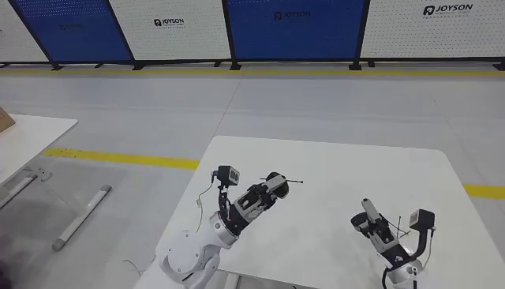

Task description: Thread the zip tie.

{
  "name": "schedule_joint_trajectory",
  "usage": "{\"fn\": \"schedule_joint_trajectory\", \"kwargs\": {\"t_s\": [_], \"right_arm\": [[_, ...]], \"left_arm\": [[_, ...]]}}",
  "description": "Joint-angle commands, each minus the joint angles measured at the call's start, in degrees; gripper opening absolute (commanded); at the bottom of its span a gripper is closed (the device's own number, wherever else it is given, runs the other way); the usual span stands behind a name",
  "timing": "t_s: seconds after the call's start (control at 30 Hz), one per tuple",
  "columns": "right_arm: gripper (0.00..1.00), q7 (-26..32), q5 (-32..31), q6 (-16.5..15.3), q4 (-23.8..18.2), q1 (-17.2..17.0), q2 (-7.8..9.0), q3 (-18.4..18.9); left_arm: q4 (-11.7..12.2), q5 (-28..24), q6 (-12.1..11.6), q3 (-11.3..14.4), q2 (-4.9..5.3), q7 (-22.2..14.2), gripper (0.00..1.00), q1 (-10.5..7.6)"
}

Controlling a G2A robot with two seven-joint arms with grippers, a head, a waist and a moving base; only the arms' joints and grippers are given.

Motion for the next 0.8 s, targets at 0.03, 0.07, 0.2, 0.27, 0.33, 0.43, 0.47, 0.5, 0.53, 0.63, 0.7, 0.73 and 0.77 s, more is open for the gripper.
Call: {"fn": "schedule_joint_trajectory", "kwargs": {"t_s": [0.03,0.07,0.2,0.27,0.33,0.43,0.47,0.5,0.53,0.63,0.7,0.73,0.77], "right_arm": [[1.0,0.0,0.0,0.0,0.0,0.0,0.0,0.0],[1.0,0.0,0.0,0.0,0.0,0.0,0.0,0.0],[1.0,0.0,0.0,0.0,0.0,0.0,0.0,0.0],[1.0,0.0,0.0,0.0,0.0,0.0,0.0,0.0],[1.0,0.0,0.0,0.0,0.0,0.0,0.0,0.0],[1.0,0.0,0.0,0.0,0.0,0.0,0.0,0.0],[1.0,0.0,0.0,0.0,0.0,0.0,0.0,0.0],[1.0,0.0,0.0,0.0,0.0,0.0,0.0,0.0],[1.0,0.0,0.0,0.0,0.0,0.0,0.0,0.0],[1.0,0.0,0.0,0.0,0.0,0.0,0.0,0.0],[1.0,0.0,0.0,0.0,0.0,0.0,0.0,0.0],[1.0,0.0,0.0,0.0,0.0,0.0,0.0,0.0],[1.0,0.0,0.0,0.0,0.0,0.0,0.0,0.0]], "left_arm": [[4.2,2.6,0.2,2.5,-0.39,2.2,0.0,-1.78],[5.5,3.2,0.4,3.2,-0.5,2.6,0.0,-2.27],[11.1,4.0,1.1,5.4,-0.9,3.6,0.0,-4.0],[13.3,3.9,1.4,5.9,-1.03,3.8,0.0,-4.69],[14.9,4.8,1.8,6.0,-1.06,4.2,0.0,-5.17],[15.6,3.4,0.1,6.2,-1.37,7.3,0.0,-5.06],[15.6,3.4,0.1,6.2,-1.37,7.3,0.0,-5.06],[15.6,3.4,0.1,6.2,-1.37,7.3,0.0,-5.06],[15.6,3.4,0.1,6.2,-1.37,7.3,0.0,-5.06],[15.4,3.4,0.1,6.3,-1.39,7.3,0.0,-5.12],[13.8,3.7,-0.5,6.4,-1.43,7.3,0.0,-5.17],[12.6,3.9,-1.3,6.3,-1.41,7.3,0.0,-4.81],[11.1,3.7,-2.3,6.1,-1.38,7.3,0.0,-4.47]]}}
